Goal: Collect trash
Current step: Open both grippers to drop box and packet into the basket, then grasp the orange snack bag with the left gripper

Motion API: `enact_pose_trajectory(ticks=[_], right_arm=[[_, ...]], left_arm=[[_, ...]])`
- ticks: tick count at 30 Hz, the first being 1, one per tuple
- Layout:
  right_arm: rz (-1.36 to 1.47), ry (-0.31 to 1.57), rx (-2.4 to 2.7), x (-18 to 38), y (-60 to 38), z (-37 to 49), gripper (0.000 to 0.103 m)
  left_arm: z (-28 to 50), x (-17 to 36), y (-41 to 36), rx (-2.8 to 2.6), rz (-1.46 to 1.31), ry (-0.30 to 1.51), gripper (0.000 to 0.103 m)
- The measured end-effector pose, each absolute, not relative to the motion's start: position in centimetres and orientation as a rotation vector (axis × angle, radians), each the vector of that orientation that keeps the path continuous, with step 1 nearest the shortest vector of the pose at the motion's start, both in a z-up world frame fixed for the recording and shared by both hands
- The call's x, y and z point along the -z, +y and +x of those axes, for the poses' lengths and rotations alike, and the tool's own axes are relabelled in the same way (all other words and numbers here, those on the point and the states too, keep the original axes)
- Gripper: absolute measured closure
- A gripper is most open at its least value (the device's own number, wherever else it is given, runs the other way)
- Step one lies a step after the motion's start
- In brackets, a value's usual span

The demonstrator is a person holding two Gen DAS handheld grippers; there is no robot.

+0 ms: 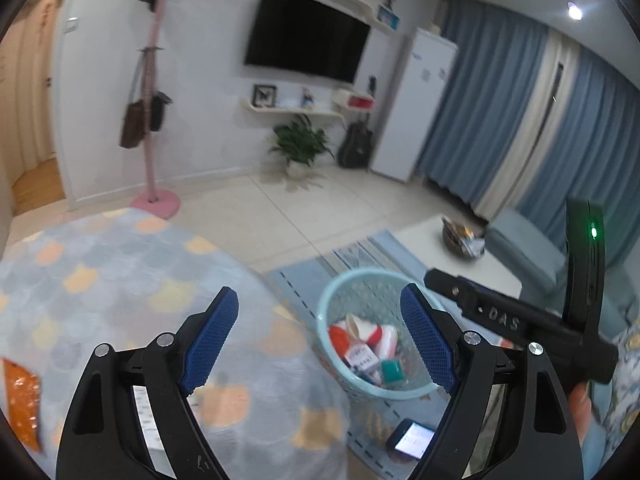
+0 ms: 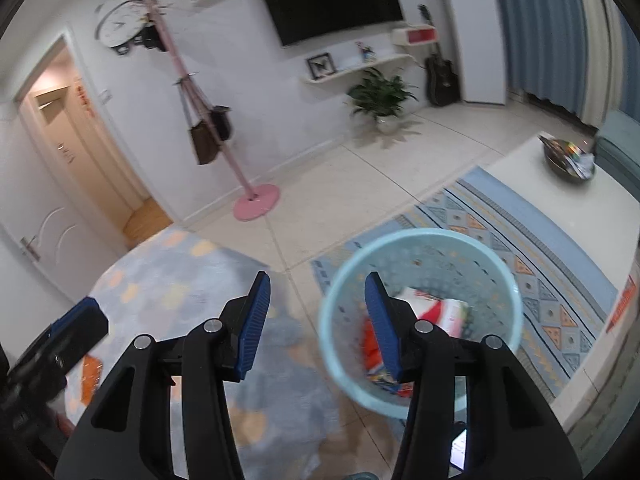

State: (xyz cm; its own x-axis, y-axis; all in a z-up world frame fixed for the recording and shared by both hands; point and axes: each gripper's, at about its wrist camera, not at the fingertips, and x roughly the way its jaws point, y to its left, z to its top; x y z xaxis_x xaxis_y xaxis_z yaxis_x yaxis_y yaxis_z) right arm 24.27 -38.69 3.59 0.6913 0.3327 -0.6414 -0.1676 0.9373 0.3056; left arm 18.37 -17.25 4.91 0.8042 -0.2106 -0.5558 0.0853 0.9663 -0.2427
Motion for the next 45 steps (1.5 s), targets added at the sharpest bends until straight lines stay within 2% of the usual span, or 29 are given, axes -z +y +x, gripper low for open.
enact_pose_trajectory(ticks=[5,11,17,22,26,28,38,45], right_arm=[[0.202,0.727,-0.374,-5.1,-34.9,22.3,0.057],[0.164,0.749,-0.513,-4.4,-29.2,21.0,0.055],[0.054,0.779,-0.626,-2.1,-22.6,19.2,0.052],[-0.040,0.801,-0.664,0.7,-18.8,18.4,0.048],[-0.090,0.828,-0.698,2.9,-16.5,19.1,0.045],[-0.103,0.835,-0.705,3.7,-15.7,19.4,0.040],[-0.156,0.869,-0.752,5.3,-14.5,19.6,0.040],[-0.218,0.895,-0.790,6.0,-13.6,18.9,0.040]], left_arm=[[15.3,-6.4,-12.7,0.059,-0.274,0.570,0.022],[12.5,-6.1,-6.5,-0.075,-0.342,0.575,0.022],[9.8,-3.7,0.1,-0.147,-0.397,0.635,0.022],[7.0,-0.9,4.9,-0.282,-0.387,0.687,0.015],[5.7,1.8,8.0,-0.321,-0.379,0.751,0.013],[5.5,3.1,8.9,-0.351,-0.368,0.779,0.013],[7.4,7.0,9.7,-0.373,-0.367,0.851,0.013],[8.0,7.5,8.6,-0.401,-0.273,0.874,0.016]])
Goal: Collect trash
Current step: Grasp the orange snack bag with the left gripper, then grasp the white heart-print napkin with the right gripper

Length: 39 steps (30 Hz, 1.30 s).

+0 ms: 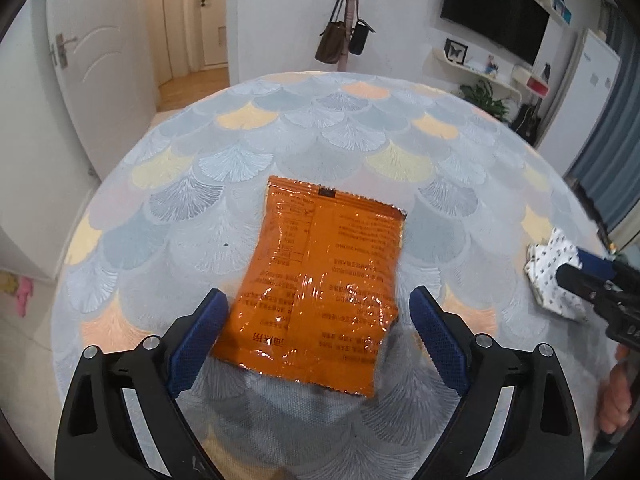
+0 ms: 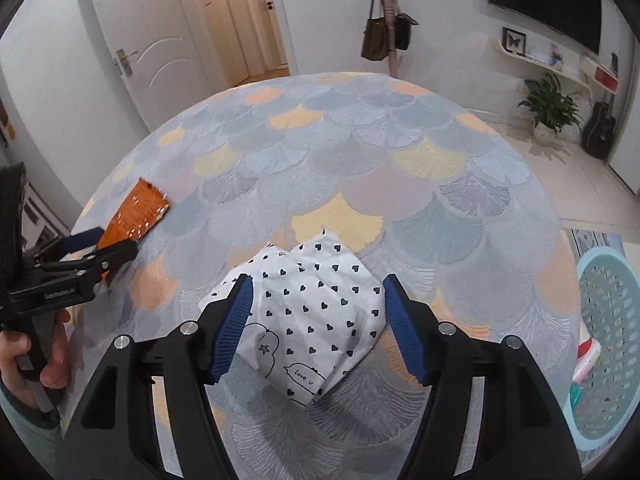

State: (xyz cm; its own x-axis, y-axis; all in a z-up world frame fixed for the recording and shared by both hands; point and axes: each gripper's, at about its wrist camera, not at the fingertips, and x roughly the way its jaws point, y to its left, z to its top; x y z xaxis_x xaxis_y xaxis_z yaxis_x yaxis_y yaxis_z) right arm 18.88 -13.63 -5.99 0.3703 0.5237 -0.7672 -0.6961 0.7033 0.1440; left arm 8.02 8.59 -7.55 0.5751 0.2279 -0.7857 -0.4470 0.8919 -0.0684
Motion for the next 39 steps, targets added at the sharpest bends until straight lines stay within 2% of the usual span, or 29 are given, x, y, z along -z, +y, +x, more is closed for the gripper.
enact_pose_trajectory(ticks=[2,4,5,6,8,10,11,13,14,28,34,39], right_arm=[[-0.241,0.888,-0.785,6.0,-13.3,18.6,0.042],[-0.269,0.881,-0.781,6.1,-13.1,18.3,0.053],[-0.277,0.878,-0.789,6.1,-13.0,18.1,0.057],[-0.291,0.877,-0.797,6.1,-12.9,17.9,0.066],[-0.306,0.867,-0.795,6.0,-12.7,17.6,0.072],[-0.312,0.856,-0.804,5.9,-12.7,17.3,0.087],[-0.312,0.847,-0.814,5.8,-12.8,17.1,0.089],[-0.300,0.821,-0.827,5.4,-13.0,16.8,0.100],[-0.289,0.810,-0.834,5.2,-13.2,16.7,0.101],[-0.133,0.622,-0.814,0.6,-17.7,15.5,0.102],[-0.122,0.604,-0.755,-1.0,-20.1,16.0,0.102],[-0.121,0.673,-0.748,0.0,-22.2,16.7,0.102]], left_arm=[[8.0,7.4,8.3,-0.413,-0.250,0.873,0.023],[7.8,7.3,8.0,-0.425,-0.234,0.867,0.034],[7.6,7.2,7.9,-0.425,-0.235,0.862,0.036],[7.5,7.1,7.9,-0.426,-0.240,0.854,0.040],[7.1,7.0,8.0,-0.425,-0.256,0.840,0.044],[7.0,6.9,8.0,-0.422,-0.266,0.826,0.050],[6.9,6.8,8.0,-0.421,-0.270,0.821,0.052],[6.6,6.5,7.9,-0.406,-0.282,0.805,0.066],[6.5,6.3,7.9,-0.395,-0.294,0.796,0.069],[6.2,2.6,5.0,-0.284,-0.298,0.671,0.071],[7.1,1.1,2.4,-0.218,-0.272,0.633,0.071],[7.8,1.2,0.1,-0.171,-0.237,0.640,0.071]])
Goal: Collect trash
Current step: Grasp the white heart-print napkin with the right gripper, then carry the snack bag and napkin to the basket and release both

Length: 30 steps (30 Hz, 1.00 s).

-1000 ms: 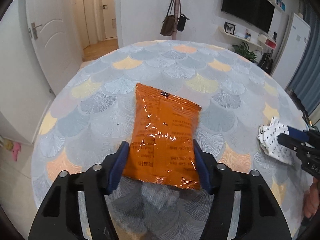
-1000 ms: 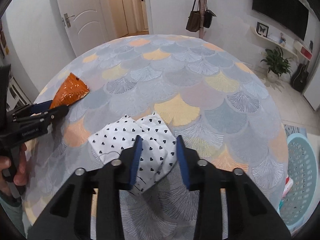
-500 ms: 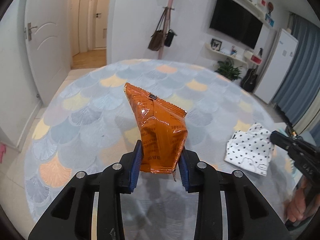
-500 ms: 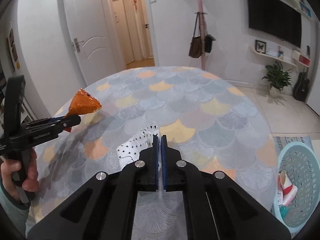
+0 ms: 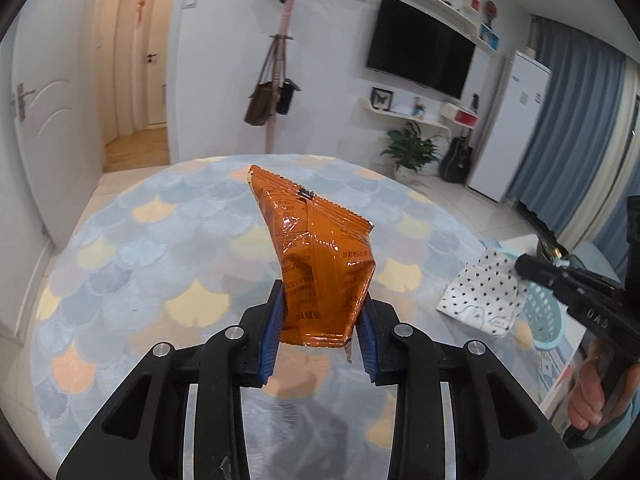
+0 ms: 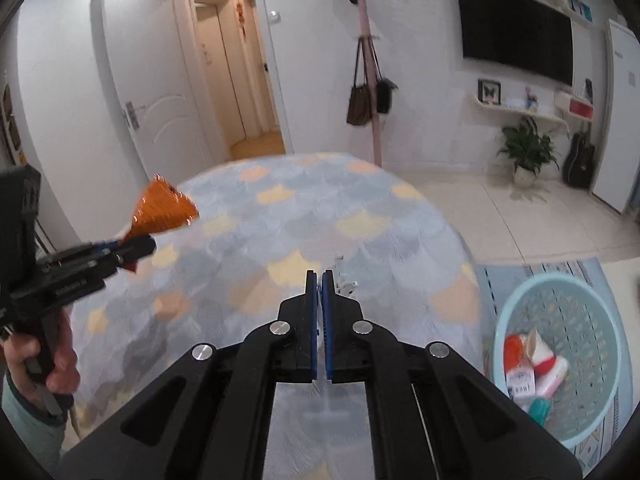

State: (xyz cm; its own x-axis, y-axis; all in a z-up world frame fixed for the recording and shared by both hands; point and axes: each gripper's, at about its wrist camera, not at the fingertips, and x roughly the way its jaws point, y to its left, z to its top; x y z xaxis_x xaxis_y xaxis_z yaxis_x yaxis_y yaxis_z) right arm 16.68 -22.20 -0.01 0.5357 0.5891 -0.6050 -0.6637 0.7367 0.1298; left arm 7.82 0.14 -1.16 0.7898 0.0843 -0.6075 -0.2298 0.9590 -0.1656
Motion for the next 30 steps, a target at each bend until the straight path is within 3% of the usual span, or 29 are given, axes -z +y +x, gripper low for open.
enact_pose_trajectory(ticks=[8,11,15,16,21,23,24,27,30], right_arm=[[-0.096,0.805,-0.736,4.9,-24.2,17.3,0.097],[-0.068,0.817,-0.740,5.7,-24.7,17.3,0.087],[-0.024,0.786,-0.725,5.7,-25.1,17.1,0.043],[-0.018,0.776,-0.720,5.7,-25.1,16.9,0.043],[-0.049,0.783,-0.702,6.6,-23.6,16.9,0.045],[-0.078,0.765,-0.702,6.8,-23.1,16.7,0.072],[-0.083,0.765,-0.710,6.8,-23.0,16.7,0.090],[-0.062,0.716,-0.726,6.5,-23.6,16.4,0.099],[-0.013,0.651,-0.710,4.9,-25.1,16.3,0.100]], left_arm=[[8.7,2.5,-1.2,-0.139,-0.228,0.674,0.071],[8.9,2.8,-1.6,-0.134,-0.218,0.684,0.071],[8.9,2.7,-1.7,-0.129,-0.205,0.690,0.071],[9.0,2.6,-1.7,-0.128,-0.204,0.690,0.071],[9.7,2.7,-2.8,-0.116,-0.189,0.699,0.071],[10.0,2.7,-3.3,-0.109,-0.172,0.704,0.071],[10.1,2.6,-3.6,-0.107,-0.166,0.704,0.071],[10.9,2.0,-4.9,-0.091,-0.136,0.702,0.071],[12.2,1.1,-6.4,-0.066,-0.098,0.695,0.071]])
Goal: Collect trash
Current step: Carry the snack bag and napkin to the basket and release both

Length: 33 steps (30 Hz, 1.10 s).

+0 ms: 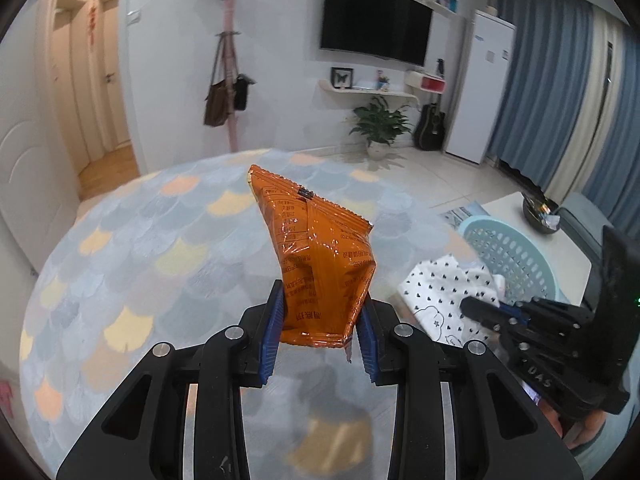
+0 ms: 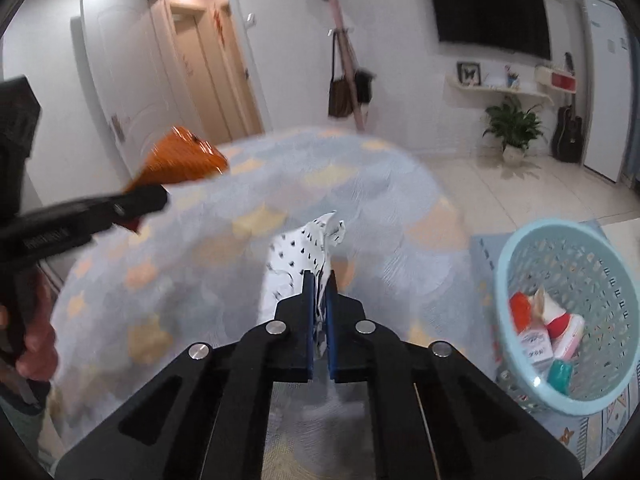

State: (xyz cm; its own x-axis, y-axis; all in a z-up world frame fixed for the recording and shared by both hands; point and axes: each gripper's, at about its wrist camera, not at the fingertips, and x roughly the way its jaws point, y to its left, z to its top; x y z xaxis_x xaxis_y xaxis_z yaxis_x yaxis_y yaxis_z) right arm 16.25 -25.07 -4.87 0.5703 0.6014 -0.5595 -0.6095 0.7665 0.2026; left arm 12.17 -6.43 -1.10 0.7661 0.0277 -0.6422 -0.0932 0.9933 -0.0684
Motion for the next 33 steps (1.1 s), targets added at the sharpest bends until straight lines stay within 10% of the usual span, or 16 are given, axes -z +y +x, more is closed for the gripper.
enact_pose_trajectory(ticks=[12,27,33], right_arm=[[0.067,0.497,-0.362,-0.4,-35.7,20.1,0.100],[0.264,0.732,-0.038,5.8,-45.8,27.6,0.099],[0.281,0.793,-0.019,7.7,-46.8,28.2,0.094]], left_arm=[[20.4,-2.1,-17.3,0.157,0.028,0.656,0.071],[28.1,3.8,-26.4,0.376,0.010,0.816,0.069],[28.3,5.0,-27.4,0.390,0.041,0.840,0.052]])
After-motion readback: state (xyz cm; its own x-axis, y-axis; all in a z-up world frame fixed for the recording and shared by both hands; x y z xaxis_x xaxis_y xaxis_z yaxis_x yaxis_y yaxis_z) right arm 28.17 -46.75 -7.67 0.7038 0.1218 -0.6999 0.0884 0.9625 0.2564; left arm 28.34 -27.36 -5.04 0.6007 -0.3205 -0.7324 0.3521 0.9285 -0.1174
